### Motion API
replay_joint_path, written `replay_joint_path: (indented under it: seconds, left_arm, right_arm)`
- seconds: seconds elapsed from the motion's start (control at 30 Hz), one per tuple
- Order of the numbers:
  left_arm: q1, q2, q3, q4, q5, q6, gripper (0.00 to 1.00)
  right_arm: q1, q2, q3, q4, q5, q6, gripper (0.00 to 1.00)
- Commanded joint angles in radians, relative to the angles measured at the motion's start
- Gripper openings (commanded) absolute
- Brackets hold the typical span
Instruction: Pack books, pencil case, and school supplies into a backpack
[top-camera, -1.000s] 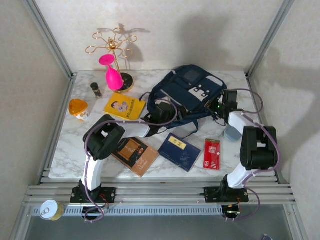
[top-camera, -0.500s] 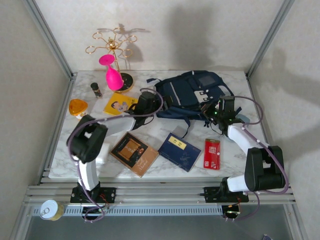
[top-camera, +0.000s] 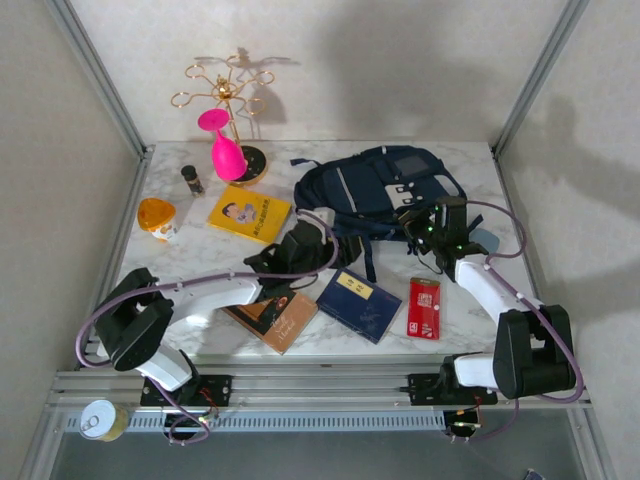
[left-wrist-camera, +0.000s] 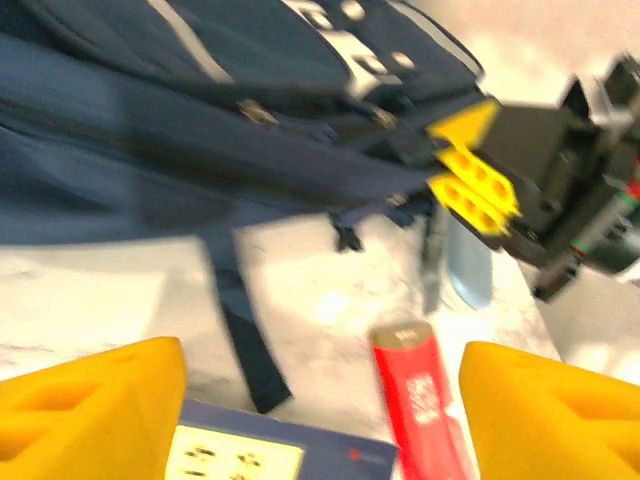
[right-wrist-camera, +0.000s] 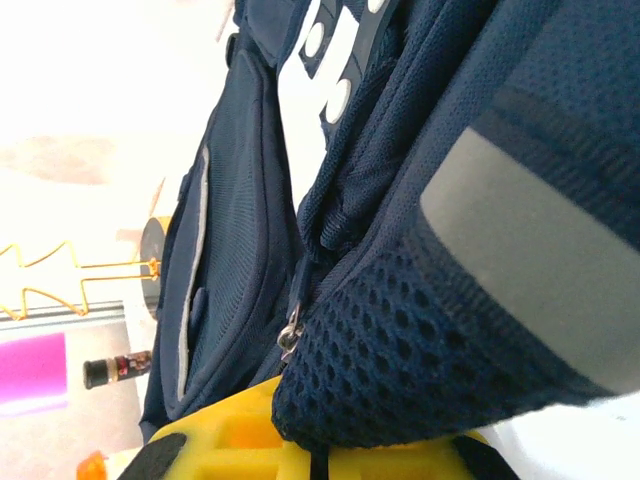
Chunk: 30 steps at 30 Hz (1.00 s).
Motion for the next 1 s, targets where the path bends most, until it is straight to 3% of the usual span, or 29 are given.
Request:
replay_joint_path:
  seconds: [0.0,0.1,0.3,0.7,0.83,0.97]
  left_arm:
    - [-0.058,0.085,0.029,0.073,-0.011,0.028,0.60]
    - [-0.098,0.190,0.079,0.150,-0.003,0.115,0.52]
    - [-0.105,0.371,0.212,0.241,-0.005,0.230,0.52]
    - [-0.110,0.552,0.344,0.398,-0.181,0.309,0.46]
    - [-0.105,0.595,0.385,0.406,-0.227,0.302,0.39]
    - [-0.102,0.632,0.433,0.403,-0.224,0.307,0.26]
  right_arm:
    - [0.021,-0.056,0.005,0.075,-0.043,0.055,0.00]
    - [0.029,-0.064,0.004,0.076,-0.052,0.068,0.00]
    - [0.035,-0.087,0.008,0.063,-0.057,0.070,0.00]
    - [0.037,-0.110,-0.010,0.065,-0.047,0.079,0.00]
    - [0.039,-0.115,-0.015,0.063,-0.038,0.072,0.00]
    - [0.038,-0.117,-0.023,0.064,-0.035,0.073,0.00]
